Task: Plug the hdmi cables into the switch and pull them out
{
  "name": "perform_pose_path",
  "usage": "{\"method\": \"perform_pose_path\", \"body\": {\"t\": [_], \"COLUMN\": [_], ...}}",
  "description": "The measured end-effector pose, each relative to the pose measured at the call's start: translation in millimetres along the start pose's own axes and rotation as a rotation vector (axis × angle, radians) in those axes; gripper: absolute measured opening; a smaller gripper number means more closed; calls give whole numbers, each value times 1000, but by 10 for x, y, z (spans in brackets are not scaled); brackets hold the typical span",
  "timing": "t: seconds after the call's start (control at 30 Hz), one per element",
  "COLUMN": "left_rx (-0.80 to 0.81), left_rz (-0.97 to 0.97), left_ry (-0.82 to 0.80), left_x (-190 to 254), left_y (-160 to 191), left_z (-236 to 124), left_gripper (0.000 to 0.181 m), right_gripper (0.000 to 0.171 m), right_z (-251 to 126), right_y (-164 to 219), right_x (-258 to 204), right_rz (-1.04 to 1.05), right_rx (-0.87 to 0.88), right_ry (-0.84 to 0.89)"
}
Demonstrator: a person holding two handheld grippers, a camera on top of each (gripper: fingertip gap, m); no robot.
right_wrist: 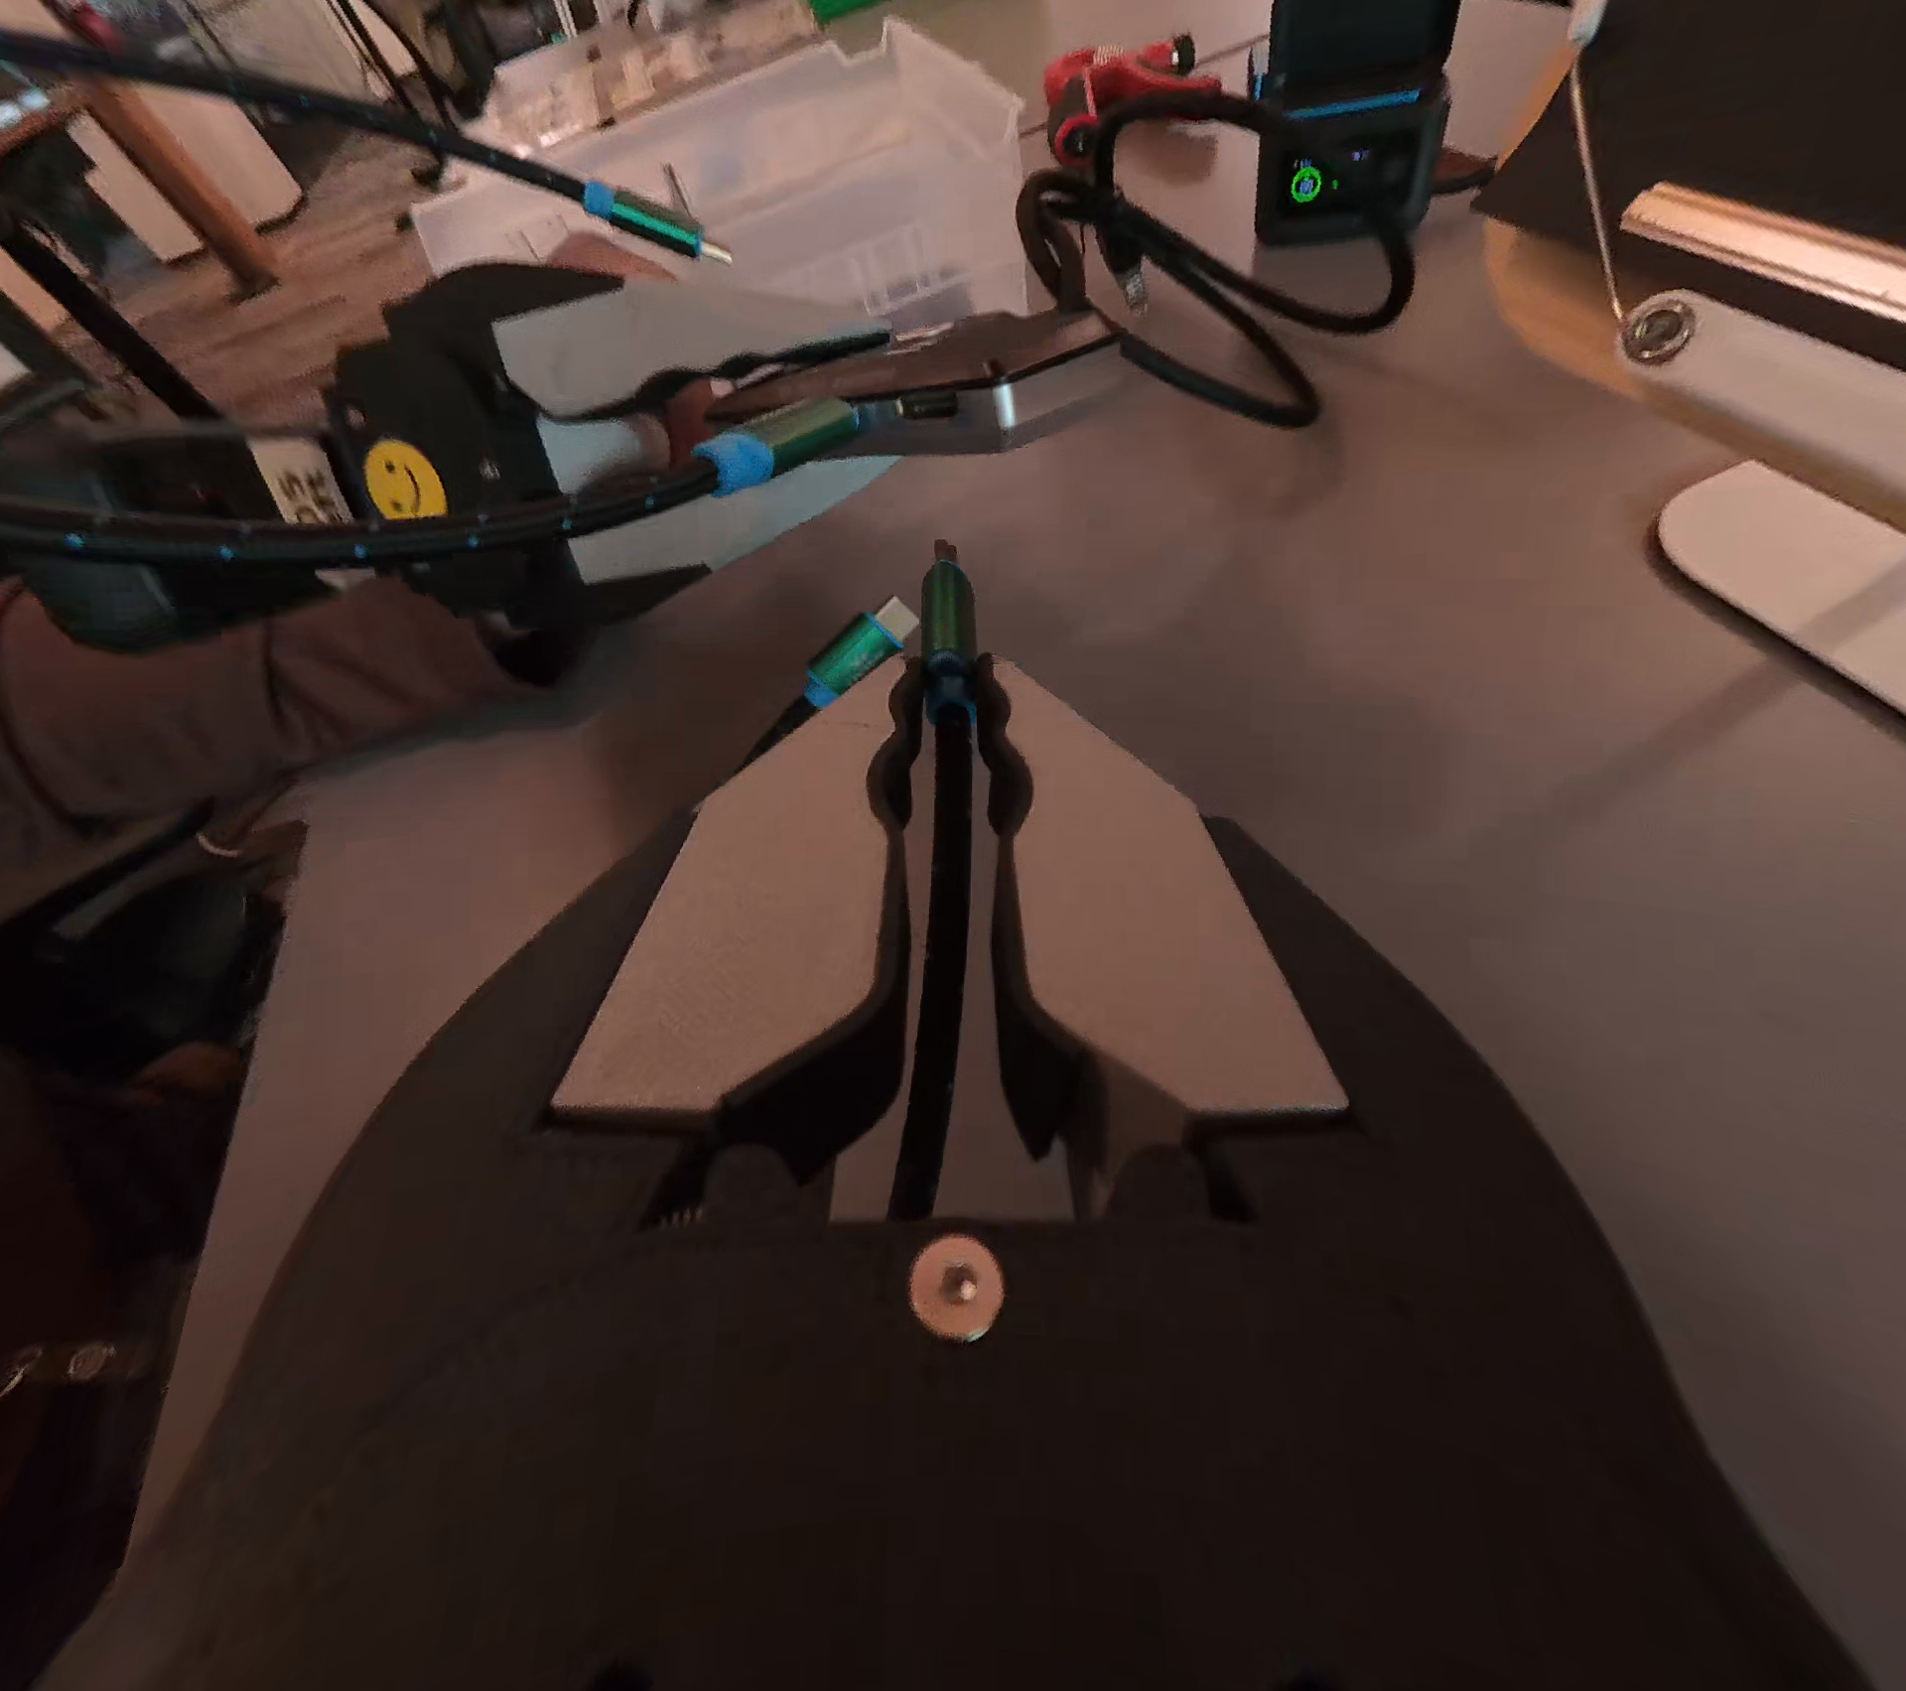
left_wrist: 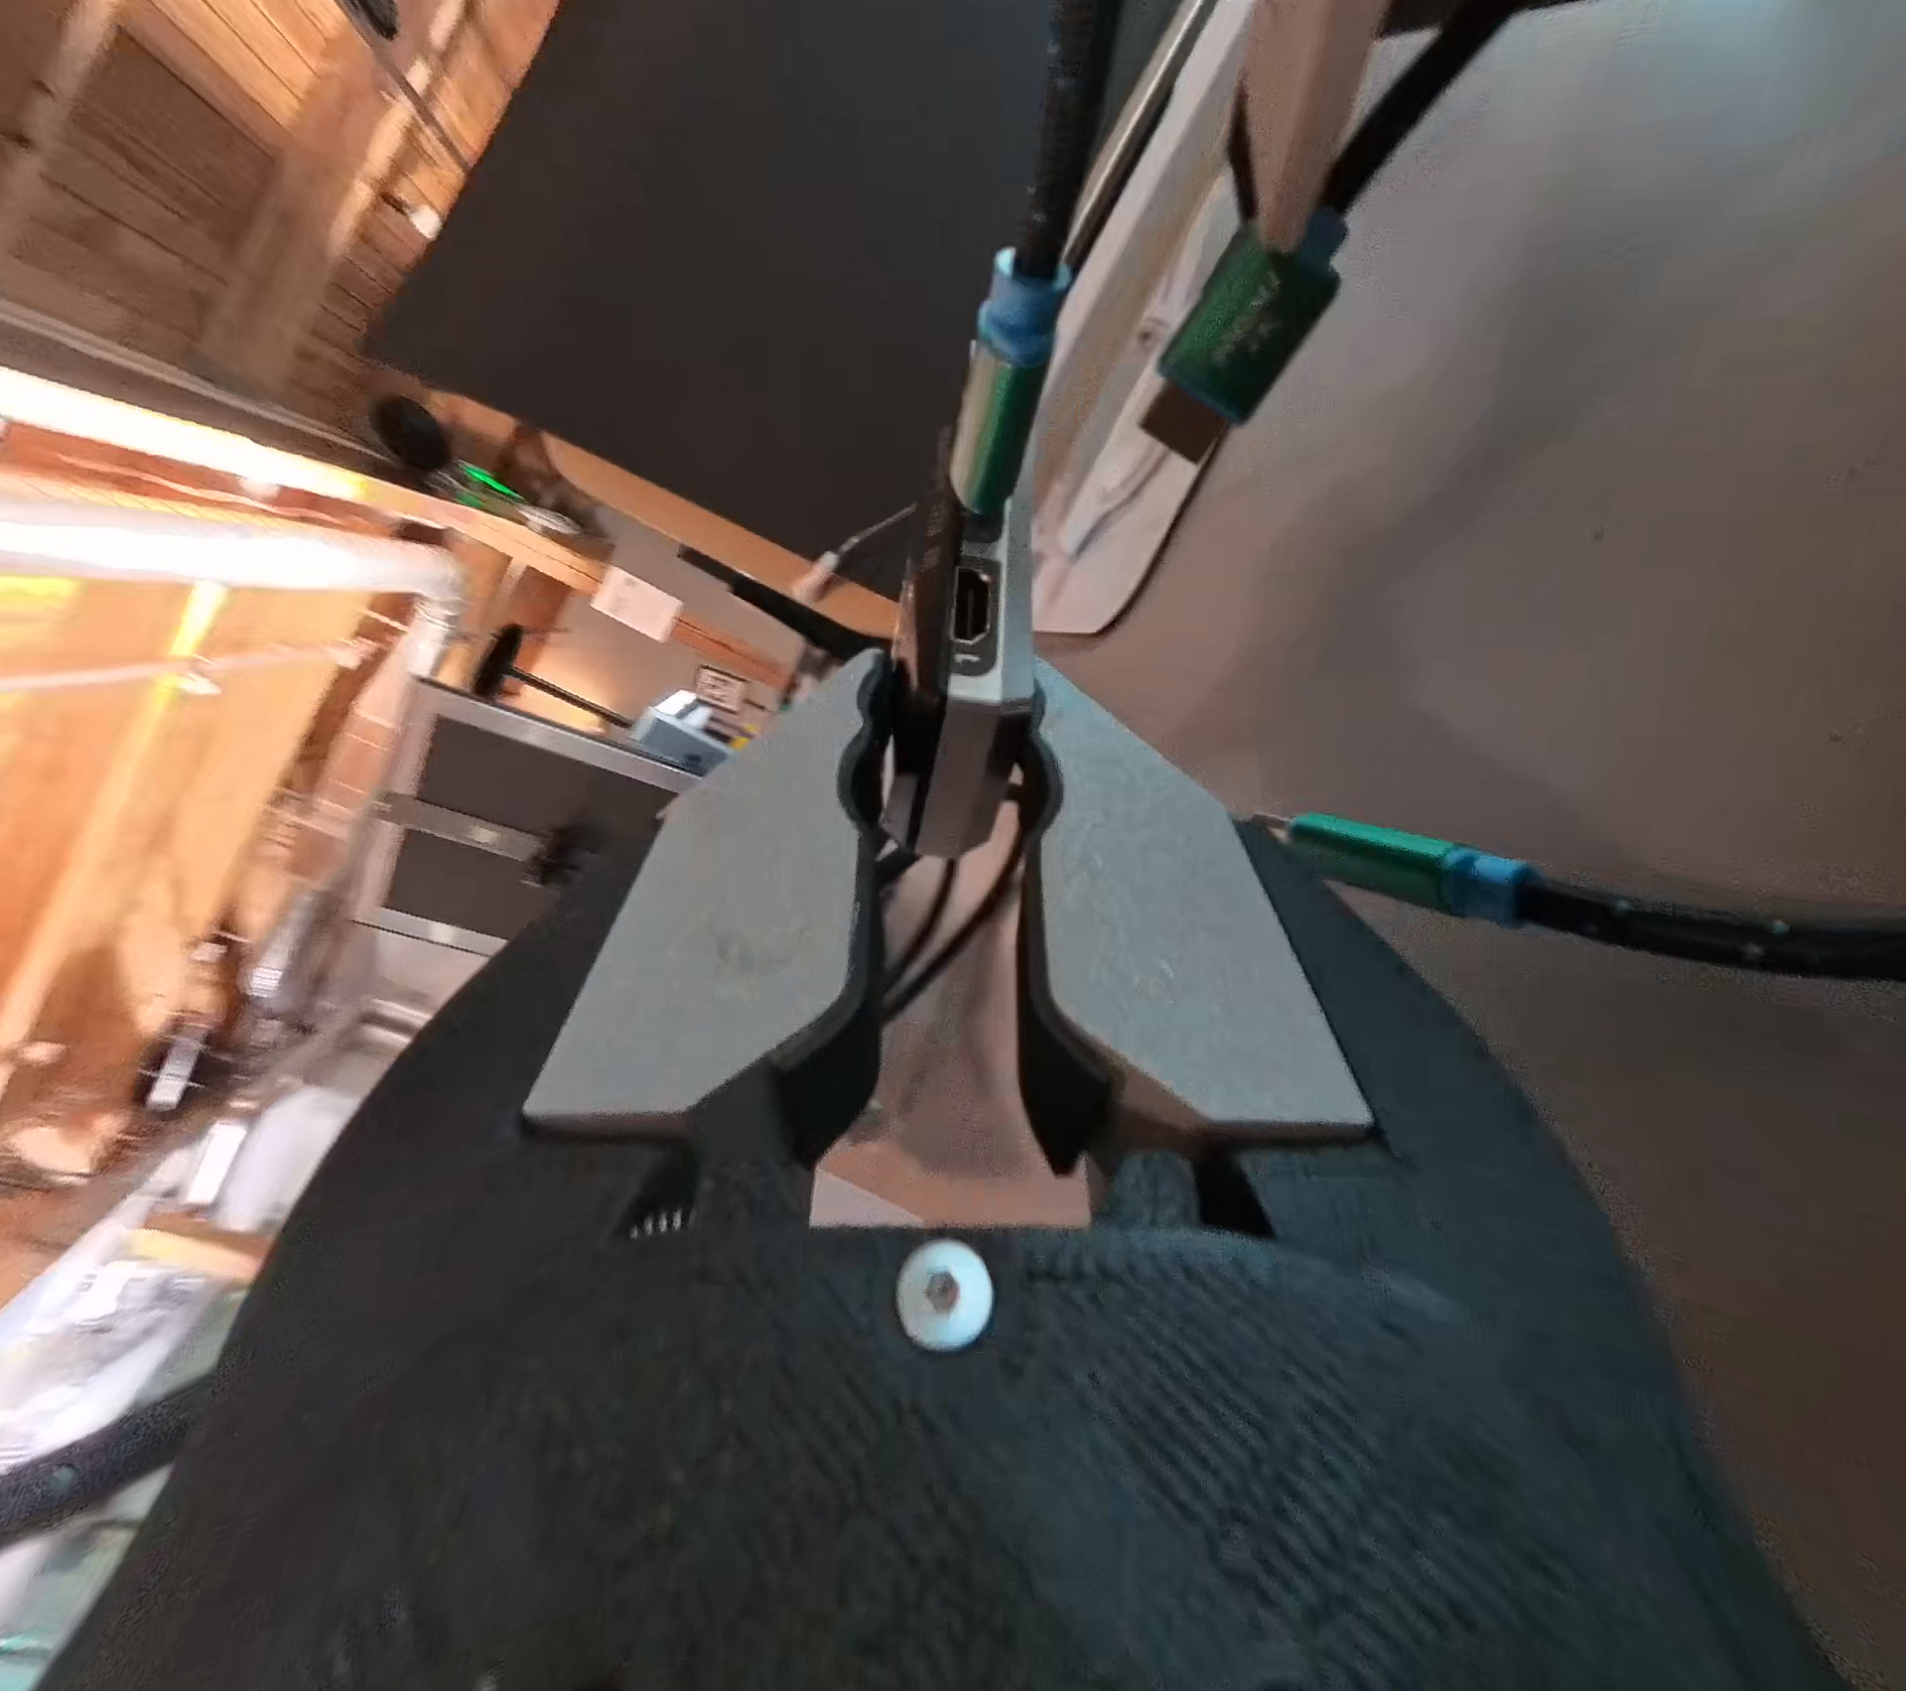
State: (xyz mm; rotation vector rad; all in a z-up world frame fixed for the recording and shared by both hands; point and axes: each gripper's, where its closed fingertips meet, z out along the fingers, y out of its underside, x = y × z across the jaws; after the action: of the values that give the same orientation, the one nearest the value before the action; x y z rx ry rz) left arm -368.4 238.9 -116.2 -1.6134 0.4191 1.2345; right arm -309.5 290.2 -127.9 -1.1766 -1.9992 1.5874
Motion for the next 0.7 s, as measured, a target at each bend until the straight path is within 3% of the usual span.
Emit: {"method": "perform_pose_path", "body": {"t": [0.23,0.57,0.7], "left_rx": [11,14,8], "left_rz": [244,147,57], "left_ry": [-100,-70,-62], "left_x": [-16,3,-43], "left_y": [-152,-133,-69], "left_z": [-15,-14,-9], "left_gripper": [17,18,18], "right_gripper": [7,7,6], "right_z": [-106,-111,-29], "right_y": [-168,-151,9], "right_x": [-108,-71,20], "right_rz": [78,96,84], "right_rx": [105,103,9], "right_ry": [-109,-104,-44]}}
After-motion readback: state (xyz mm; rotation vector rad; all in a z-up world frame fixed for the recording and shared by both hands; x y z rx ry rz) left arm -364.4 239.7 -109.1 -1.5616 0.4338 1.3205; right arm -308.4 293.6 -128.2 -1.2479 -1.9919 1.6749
